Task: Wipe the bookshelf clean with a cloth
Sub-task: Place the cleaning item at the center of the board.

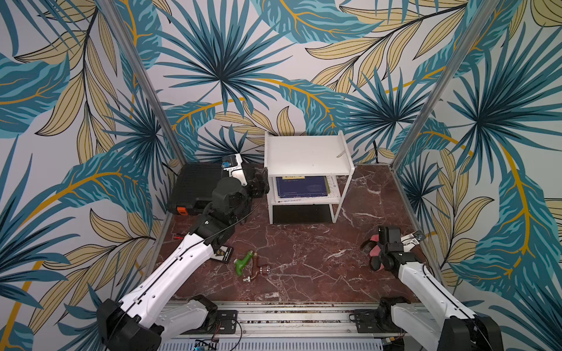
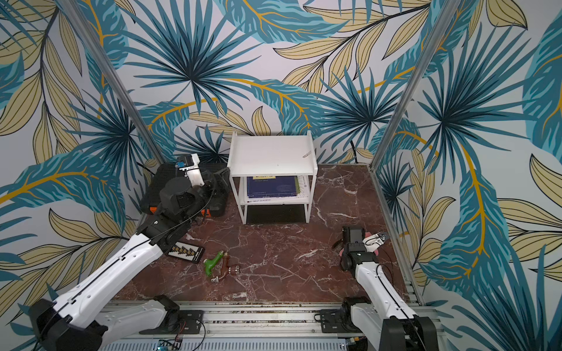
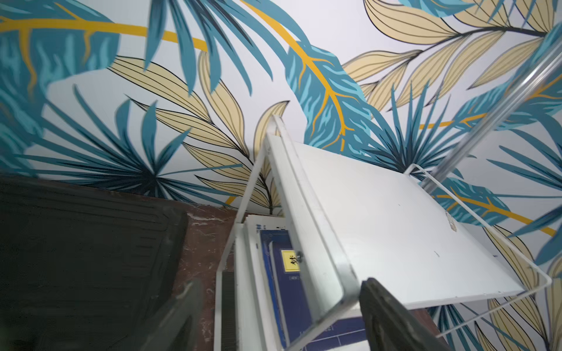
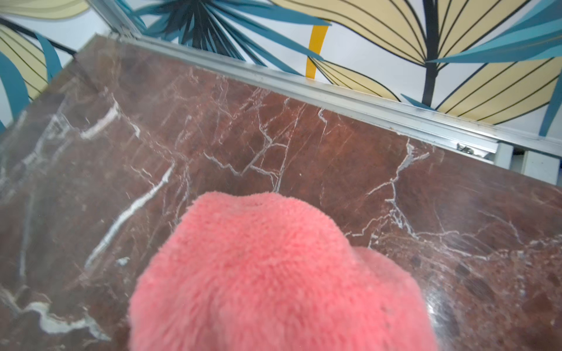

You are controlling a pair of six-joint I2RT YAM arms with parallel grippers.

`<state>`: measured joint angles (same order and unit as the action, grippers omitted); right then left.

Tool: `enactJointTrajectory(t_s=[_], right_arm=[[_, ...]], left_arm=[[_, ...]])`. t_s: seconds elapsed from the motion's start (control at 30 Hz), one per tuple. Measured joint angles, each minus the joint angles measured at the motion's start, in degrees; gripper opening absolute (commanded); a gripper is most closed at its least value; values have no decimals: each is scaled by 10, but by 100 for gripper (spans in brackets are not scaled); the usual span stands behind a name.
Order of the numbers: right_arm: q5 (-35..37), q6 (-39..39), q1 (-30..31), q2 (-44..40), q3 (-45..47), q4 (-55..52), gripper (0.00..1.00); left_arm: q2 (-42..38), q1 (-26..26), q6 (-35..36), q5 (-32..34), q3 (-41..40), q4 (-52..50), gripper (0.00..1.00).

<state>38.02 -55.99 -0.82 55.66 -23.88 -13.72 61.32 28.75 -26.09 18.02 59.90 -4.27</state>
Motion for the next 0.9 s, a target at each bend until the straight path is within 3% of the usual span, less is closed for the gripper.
enactJointTrajectory(t_s=[0.07,0.2,0.3,0.37,0.6,0.8,0.9], right_arm=[[7,19,-12,-9,0,22,43],[5,94,-25,-4,-12,63,68],[16,148,-27,5,-18,97,90],[33,178,-30,6,-18,114,99],[106,278,-37,1,-18,188,100],[218,294,-40,-57,52,307,100],[159,319,-54,-97,102,360,100]], left_arm=[[-56,-16,15,44,-34,-12,93],[-144,-44,43,123,-92,-20,98],[-180,-60,60,170,-132,-29,100],[-190,-72,66,197,-154,-41,100],[-195,-113,65,284,-240,-72,100],[-188,-167,70,331,-364,-16,100],[-155,-205,53,322,-381,-9,100]])
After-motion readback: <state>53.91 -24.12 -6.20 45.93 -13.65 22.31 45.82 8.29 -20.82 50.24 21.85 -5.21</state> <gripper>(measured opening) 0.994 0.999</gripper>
